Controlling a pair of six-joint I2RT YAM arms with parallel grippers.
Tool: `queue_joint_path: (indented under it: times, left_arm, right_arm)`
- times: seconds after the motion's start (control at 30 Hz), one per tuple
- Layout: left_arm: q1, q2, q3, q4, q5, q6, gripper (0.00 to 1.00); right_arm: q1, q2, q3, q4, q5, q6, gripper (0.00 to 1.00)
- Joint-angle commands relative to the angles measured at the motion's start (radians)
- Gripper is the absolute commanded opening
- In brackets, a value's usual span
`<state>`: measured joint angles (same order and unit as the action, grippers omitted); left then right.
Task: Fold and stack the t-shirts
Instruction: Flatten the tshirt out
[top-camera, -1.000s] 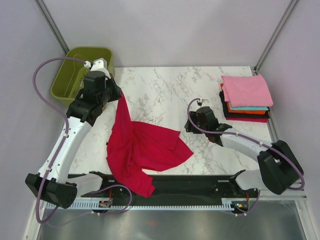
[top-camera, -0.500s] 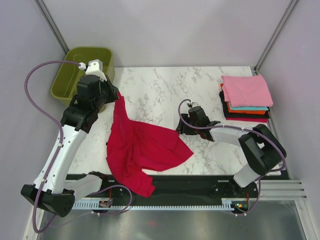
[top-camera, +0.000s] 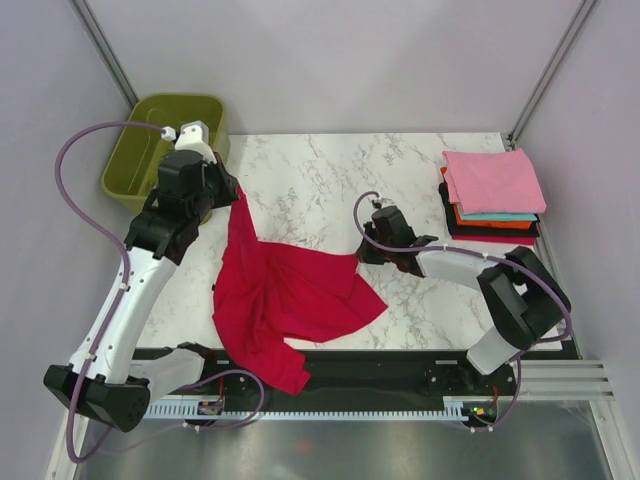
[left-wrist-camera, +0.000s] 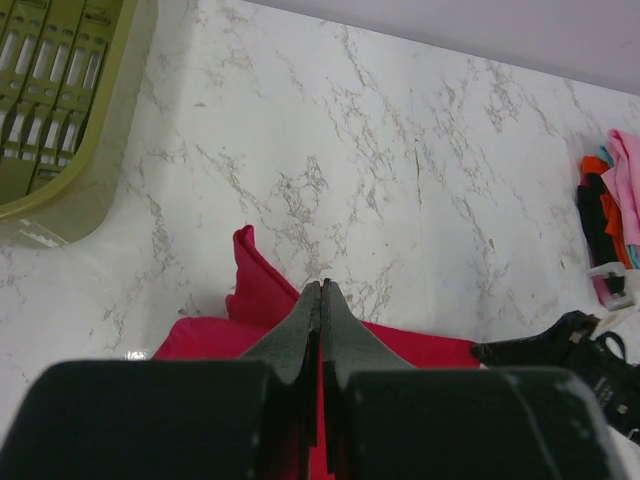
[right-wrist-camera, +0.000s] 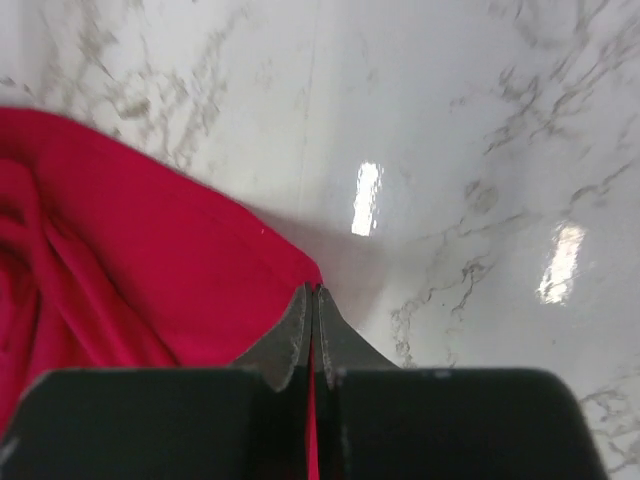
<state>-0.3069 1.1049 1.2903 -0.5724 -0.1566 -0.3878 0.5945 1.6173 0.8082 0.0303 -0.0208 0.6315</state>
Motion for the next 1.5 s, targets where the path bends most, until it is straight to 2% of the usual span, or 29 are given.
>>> queue_joint_path:
  times: [0.0,0.07,0.27,0.4,0.63,0.83,0.97,1.07,1.17,1.27,1.37,1.47]
  left_arm:
    - [0.006,0.035,0.046,0.036,-0.009,0.012,0.02]
    - [0.011,0.067,0.072,0.023,-0.003,0.000,0.02]
    - [0.038,0.102,0.274,-0.070,0.002,-0.002,0.02]
    - [0.042,-0.012,0.403,-0.089,-0.009,0.024,0.02]
    - [0.040,-0.279,0.449,-0.089,0.072,-0.013,0.02]
    - [0.040,-0.424,0.475,-0.096,0.077,-0.028,0.02]
    - [0.040,-0.422,0.553,-0.113,0.072,-0.026,0.02]
    - [0.040,-0.358,0.641,-0.129,0.063,-0.020,0.02]
    - [0.040,-0.245,0.652,-0.127,0.068,-0.020,0.02]
    - [0.040,-0.130,0.588,-0.086,0.072,-0.029,0.02]
    - [0.040,-0.038,0.386,0.060,0.048,-0.025,0.02]
    - [0.040,0.085,0.267,0.230,0.020,0.001,0.02]
  right_arm:
    - [-0.057,-0.132,0.097,-0.059,0.081,-0.004,0.00]
    - [-0.087,-0.194,0.155,-0.110,0.085,-0.004,0.00]
    - [-0.163,-0.347,0.368,-0.294,0.111,-0.044,0.00]
    - [-0.168,-0.491,0.469,-0.383,0.177,-0.081,0.00]
    - [-0.170,-0.902,0.542,-0.421,0.266,-0.115,0.00]
    - [-0.168,-1.074,0.608,-0.481,0.282,-0.144,0.00]
    - [-0.168,-1.111,0.641,-0.504,0.291,-0.148,0.00]
    - [-0.168,-1.105,0.666,-0.507,0.306,-0.151,0.00]
    - [-0.168,-1.035,0.668,-0.527,0.314,-0.145,0.00]
    - [-0.168,-0.958,0.583,-0.518,0.363,-0.115,0.00]
    - [-0.170,-0.881,0.421,-0.431,0.433,-0.084,0.00]
    - [-0.170,-0.781,0.266,-0.314,0.520,-0.053,0.00]
